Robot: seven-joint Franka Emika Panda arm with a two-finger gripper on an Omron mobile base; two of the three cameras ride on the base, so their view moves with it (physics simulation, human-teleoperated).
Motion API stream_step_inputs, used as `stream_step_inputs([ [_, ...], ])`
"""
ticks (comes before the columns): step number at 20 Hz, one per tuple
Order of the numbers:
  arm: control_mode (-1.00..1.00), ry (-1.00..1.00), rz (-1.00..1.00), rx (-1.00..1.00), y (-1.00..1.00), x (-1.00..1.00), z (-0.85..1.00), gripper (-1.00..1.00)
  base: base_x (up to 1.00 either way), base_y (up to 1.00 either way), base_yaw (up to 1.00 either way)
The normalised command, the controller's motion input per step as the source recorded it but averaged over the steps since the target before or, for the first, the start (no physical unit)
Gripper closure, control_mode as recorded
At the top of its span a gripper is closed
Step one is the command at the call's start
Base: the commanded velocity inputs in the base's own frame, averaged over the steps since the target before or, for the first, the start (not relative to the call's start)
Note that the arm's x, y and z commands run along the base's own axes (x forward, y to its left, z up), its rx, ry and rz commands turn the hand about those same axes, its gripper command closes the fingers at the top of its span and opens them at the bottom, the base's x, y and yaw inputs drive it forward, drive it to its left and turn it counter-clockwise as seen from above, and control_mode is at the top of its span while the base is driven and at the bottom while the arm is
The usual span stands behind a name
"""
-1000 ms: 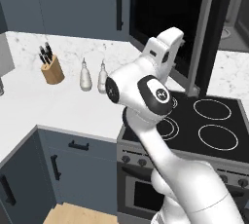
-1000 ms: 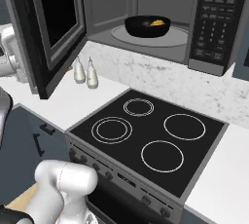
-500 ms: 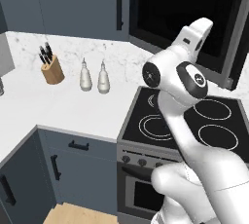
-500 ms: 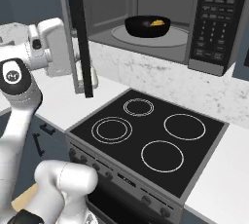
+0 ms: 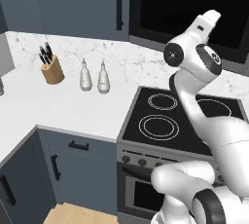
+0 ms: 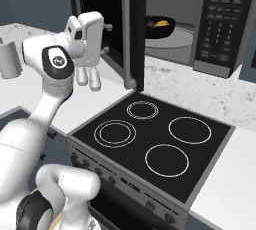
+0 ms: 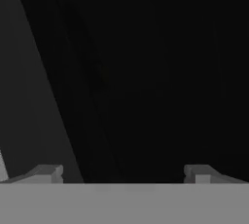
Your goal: Pick the squash from the sink and place it in the bowl. Then pick the bowl and place it in the microwave. Then close the microwave door and press the start button.
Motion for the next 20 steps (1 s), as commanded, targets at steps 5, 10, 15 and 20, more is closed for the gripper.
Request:
stream_step_inputs([
  [5,-1.00,0.00,0.12,0.09,-0.44,0.65,0.00,-1.00,0.00,0.00,0.00],
  [10,-1.00,0.00,0.12,0.07,-0.39,0.66,0.00,-1.00,0.00,0.00,0.00],
  [15,-1.00,0.02,0.06,0.04,-0.14,0.56,0.00,-1.00,0.00,0.00,0.00],
  [20,-1.00,0.08,0.03,0.04,-0.05,0.72,-0.01,-1.00,0.00,0.00,0.00],
])
